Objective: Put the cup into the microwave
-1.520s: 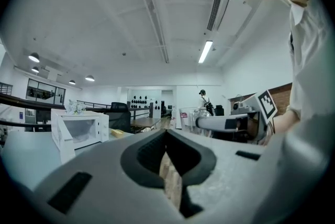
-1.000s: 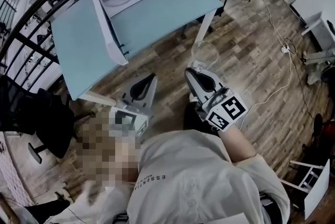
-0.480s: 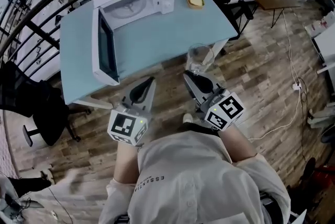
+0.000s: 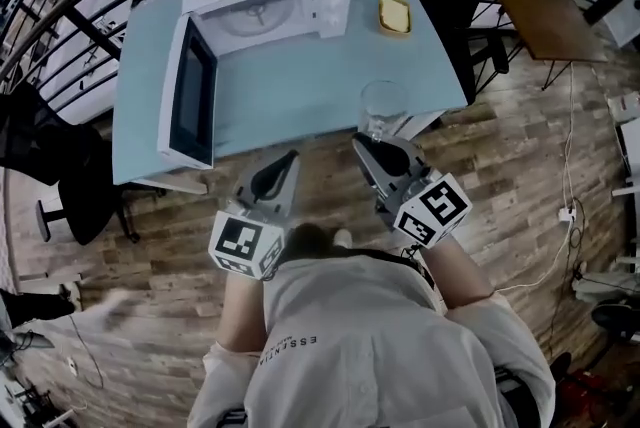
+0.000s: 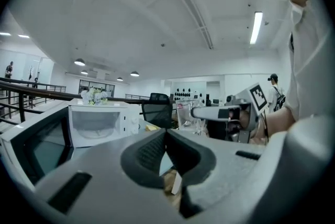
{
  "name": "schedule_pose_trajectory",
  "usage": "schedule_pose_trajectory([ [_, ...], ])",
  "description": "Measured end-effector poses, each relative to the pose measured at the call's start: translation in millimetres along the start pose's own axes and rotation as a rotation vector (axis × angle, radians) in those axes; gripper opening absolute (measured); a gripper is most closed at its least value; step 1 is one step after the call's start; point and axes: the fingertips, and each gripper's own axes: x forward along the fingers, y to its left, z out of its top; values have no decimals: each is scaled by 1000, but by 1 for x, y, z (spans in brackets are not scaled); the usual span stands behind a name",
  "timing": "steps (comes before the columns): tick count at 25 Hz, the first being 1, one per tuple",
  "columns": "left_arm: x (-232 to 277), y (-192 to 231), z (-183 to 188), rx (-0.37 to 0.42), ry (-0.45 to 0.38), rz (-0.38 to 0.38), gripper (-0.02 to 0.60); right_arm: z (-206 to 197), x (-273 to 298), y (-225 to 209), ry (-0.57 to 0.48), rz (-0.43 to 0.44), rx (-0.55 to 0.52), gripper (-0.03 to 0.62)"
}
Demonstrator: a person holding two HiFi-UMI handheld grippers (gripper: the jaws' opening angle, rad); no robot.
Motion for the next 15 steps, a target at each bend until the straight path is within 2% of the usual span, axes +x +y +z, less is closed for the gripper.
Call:
schedule_pose_trajectory([
  [7, 32, 38, -16, -48, 45, 67, 2, -12, 48, -35, 50, 102, -18, 23],
  [12, 59, 88, -4, -42, 19, 104, 2, -16, 102, -57, 73, 162, -11, 23],
  [15, 74, 121, 2, -68, -7, 139, 2, -18, 136, -70, 91, 213, -16, 23],
])
